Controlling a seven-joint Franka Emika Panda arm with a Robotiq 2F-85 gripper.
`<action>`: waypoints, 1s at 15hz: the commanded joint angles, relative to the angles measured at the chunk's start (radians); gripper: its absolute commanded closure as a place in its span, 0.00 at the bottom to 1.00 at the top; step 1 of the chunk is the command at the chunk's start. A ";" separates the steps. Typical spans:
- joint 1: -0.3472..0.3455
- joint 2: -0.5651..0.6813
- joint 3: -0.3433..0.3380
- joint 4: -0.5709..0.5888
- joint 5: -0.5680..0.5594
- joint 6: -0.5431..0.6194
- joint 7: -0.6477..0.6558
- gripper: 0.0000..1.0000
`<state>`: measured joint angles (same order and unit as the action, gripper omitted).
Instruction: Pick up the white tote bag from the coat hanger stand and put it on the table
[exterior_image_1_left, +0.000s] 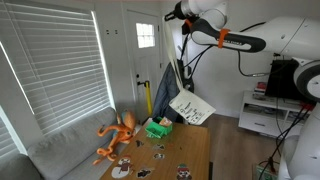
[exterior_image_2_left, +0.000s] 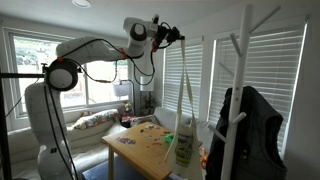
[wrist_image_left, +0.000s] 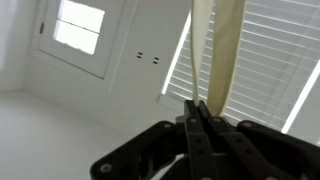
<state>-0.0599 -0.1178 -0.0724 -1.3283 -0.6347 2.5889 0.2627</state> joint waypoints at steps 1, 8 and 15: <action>0.093 0.032 0.046 0.074 0.179 -0.014 -0.116 0.99; 0.171 0.060 0.095 0.118 0.492 -0.022 -0.278 0.96; 0.212 0.091 0.115 0.119 0.615 -0.069 -0.362 0.99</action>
<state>0.1312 -0.0227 0.0248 -1.1771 -0.0680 2.5571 -0.0670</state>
